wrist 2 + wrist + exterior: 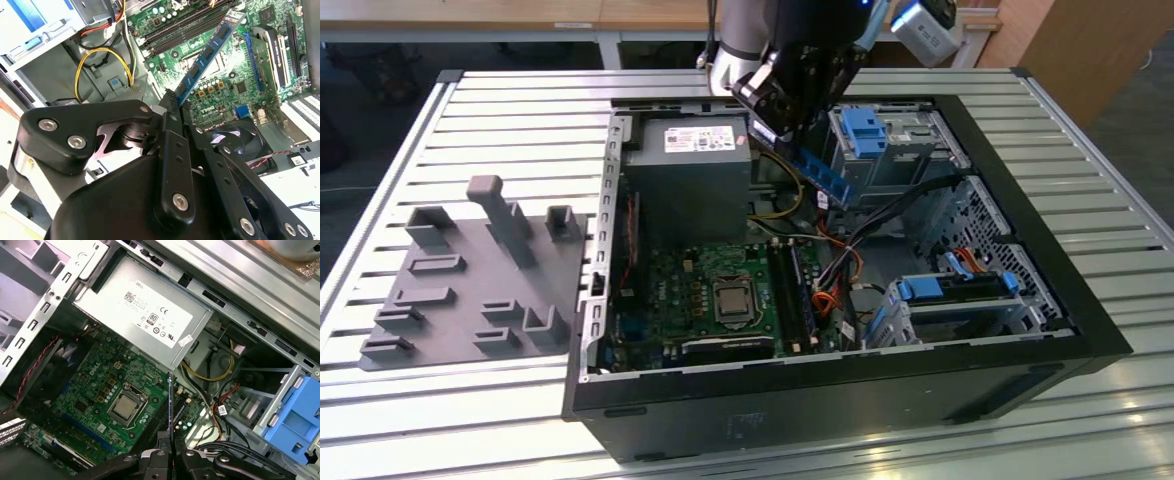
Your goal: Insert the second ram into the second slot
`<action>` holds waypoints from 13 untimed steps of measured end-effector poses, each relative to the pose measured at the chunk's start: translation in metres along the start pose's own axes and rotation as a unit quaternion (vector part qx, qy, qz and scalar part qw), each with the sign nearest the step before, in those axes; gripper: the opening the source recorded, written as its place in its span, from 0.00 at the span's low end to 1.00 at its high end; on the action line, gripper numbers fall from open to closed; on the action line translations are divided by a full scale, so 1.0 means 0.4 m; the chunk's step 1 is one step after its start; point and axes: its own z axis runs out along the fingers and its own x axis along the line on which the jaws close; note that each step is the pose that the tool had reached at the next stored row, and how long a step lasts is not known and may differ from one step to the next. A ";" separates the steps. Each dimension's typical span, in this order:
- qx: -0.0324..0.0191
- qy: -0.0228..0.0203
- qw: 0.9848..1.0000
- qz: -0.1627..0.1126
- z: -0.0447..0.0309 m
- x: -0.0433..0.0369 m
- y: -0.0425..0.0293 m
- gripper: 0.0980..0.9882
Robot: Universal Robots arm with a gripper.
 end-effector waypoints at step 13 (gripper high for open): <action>0.000 -0.001 1.000 0.022 0.001 0.000 0.000 0.04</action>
